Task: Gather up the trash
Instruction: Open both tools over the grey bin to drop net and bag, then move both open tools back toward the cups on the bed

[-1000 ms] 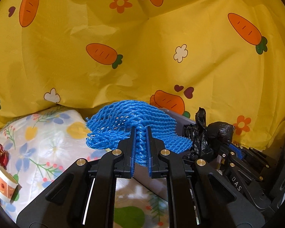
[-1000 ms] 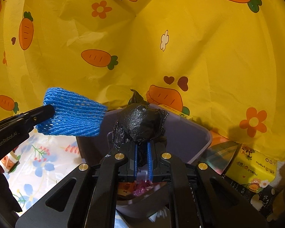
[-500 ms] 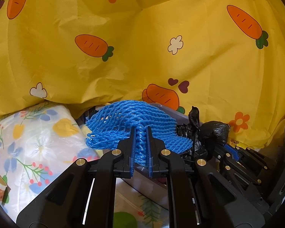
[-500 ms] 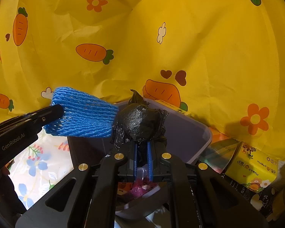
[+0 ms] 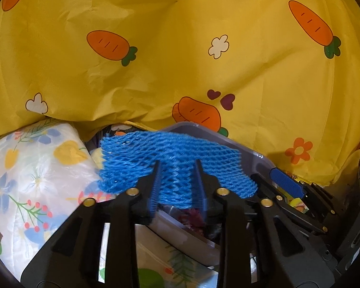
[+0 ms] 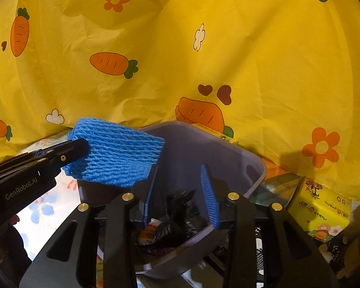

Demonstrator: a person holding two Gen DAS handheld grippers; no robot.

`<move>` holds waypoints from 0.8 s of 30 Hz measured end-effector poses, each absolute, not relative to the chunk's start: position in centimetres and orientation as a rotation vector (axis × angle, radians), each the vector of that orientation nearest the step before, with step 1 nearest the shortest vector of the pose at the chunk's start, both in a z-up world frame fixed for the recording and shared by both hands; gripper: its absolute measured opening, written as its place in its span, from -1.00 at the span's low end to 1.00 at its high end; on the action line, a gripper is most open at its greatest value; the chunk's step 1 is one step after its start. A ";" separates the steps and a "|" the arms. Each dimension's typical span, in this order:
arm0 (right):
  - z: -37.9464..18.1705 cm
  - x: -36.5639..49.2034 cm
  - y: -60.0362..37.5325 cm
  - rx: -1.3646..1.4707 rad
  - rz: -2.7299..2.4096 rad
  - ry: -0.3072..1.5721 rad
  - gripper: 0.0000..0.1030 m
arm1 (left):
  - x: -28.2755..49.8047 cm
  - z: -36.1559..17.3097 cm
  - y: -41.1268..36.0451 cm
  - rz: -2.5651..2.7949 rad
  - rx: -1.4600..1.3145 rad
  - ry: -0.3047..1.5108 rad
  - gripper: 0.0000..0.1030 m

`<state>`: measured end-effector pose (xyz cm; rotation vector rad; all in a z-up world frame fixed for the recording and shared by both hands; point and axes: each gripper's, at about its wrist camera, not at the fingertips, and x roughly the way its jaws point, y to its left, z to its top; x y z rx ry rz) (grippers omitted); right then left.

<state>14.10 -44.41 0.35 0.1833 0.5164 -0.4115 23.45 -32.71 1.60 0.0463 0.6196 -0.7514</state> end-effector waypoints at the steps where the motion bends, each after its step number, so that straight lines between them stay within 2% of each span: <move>1: 0.3 14.1 -44.4 0.182 -0.416 0.517 -0.10 | 23.5 1.5 -32.5 -0.742 0.035 0.615 0.04; 2: 0.2 14.1 -44.5 0.180 -0.419 0.518 -0.04 | 23.5 1.5 -32.2 -0.737 0.026 0.609 0.19; 4: 0.1 14.1 -44.4 0.177 -0.428 0.515 0.14 | 23.6 1.5 -31.9 -0.726 0.018 0.606 0.28; 6: 0.1 14.1 -44.5 0.175 -0.436 0.515 0.23 | 23.6 1.5 -31.5 -0.714 0.013 0.605 0.39; 17: 0.3 13.7 -44.3 0.177 -0.446 0.499 0.56 | 23.0 1.8 -29.3 -0.664 -0.005 0.588 0.65; 24: 0.6 13.2 -43.4 0.173 -0.438 0.487 0.62 | 22.2 2.3 -27.0 -0.631 -0.019 0.564 0.70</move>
